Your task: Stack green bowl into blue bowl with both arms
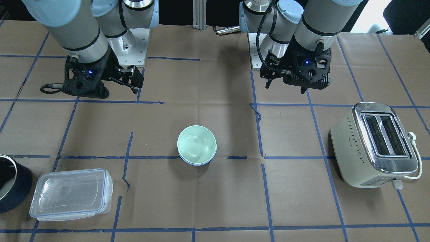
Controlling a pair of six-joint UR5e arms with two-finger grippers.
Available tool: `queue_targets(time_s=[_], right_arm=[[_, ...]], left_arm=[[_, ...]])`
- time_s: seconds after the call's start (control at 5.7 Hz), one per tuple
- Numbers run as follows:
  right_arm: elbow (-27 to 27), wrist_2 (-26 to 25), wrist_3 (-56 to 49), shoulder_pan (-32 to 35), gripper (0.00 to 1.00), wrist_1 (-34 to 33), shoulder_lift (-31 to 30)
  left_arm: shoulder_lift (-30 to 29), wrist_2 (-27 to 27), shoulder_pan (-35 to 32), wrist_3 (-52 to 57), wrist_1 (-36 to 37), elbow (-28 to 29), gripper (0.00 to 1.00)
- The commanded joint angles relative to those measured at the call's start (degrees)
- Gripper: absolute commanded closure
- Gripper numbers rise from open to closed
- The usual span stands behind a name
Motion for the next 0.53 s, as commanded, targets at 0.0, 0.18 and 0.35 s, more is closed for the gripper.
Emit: queue_targets(time_s=[0.0, 0.18, 0.35], right_arm=[[0.1, -0.2, 0.0, 0.0, 0.0, 0.7, -1.5], [0.1, -0.2, 0.1, -0.1, 0.0, 0.8, -1.5], [0.1, -0.2, 0.3, 0.1, 0.0, 0.7, -1.5]], left_arm=[[0.0, 0.0, 0.0, 0.0, 0.0, 0.1, 0.02], [0.0, 0.0, 0.0, 0.0, 0.0, 0.1, 0.02], [0.1, 0.0, 0.0, 0.0, 0.0, 0.0, 0.02]])
